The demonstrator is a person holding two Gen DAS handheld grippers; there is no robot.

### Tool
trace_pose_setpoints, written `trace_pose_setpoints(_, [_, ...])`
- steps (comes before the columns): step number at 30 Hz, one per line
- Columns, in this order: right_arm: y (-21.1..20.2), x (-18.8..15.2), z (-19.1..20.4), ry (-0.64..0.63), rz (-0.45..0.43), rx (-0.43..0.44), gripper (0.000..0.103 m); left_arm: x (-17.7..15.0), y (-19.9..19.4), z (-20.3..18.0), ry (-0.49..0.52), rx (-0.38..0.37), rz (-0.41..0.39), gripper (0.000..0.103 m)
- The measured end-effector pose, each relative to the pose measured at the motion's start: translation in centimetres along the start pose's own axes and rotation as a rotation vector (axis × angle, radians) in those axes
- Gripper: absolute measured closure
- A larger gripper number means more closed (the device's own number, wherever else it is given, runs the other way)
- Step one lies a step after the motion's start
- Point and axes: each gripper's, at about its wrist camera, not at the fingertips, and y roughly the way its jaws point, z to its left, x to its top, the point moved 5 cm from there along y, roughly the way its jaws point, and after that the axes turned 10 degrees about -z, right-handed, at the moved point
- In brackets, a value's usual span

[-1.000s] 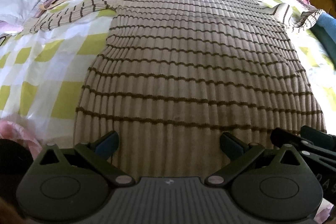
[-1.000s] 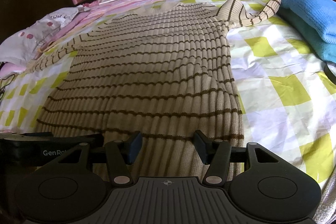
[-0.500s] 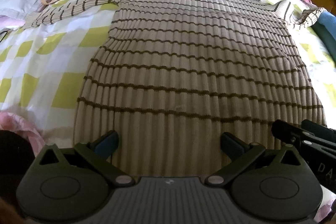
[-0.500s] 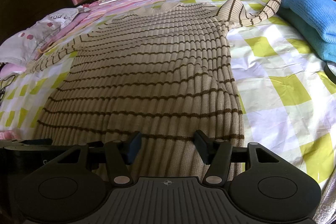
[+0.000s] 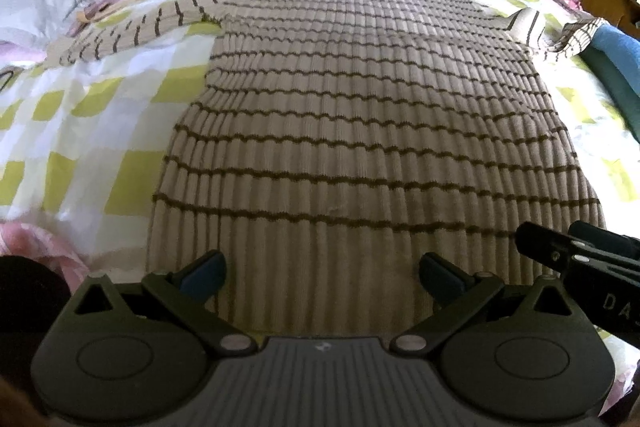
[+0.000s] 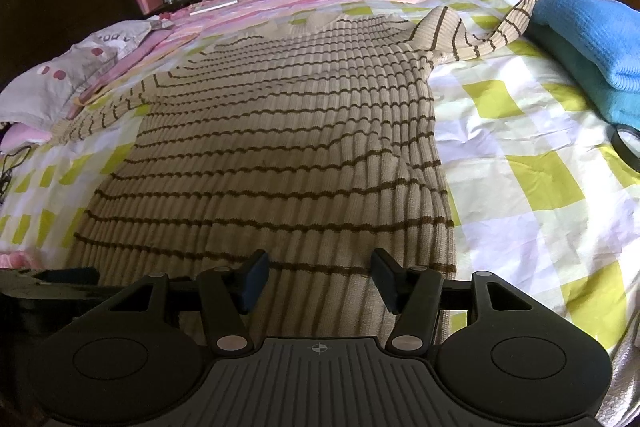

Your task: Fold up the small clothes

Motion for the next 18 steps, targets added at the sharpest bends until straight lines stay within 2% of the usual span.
trace_pose_setpoints(18, [0.0, 0.3, 0.0, -0.012, -0.003, 0.014, 0.049, 1.4, -0.7, 0.5, -0.022, -0.007, -0.044, 0.0])
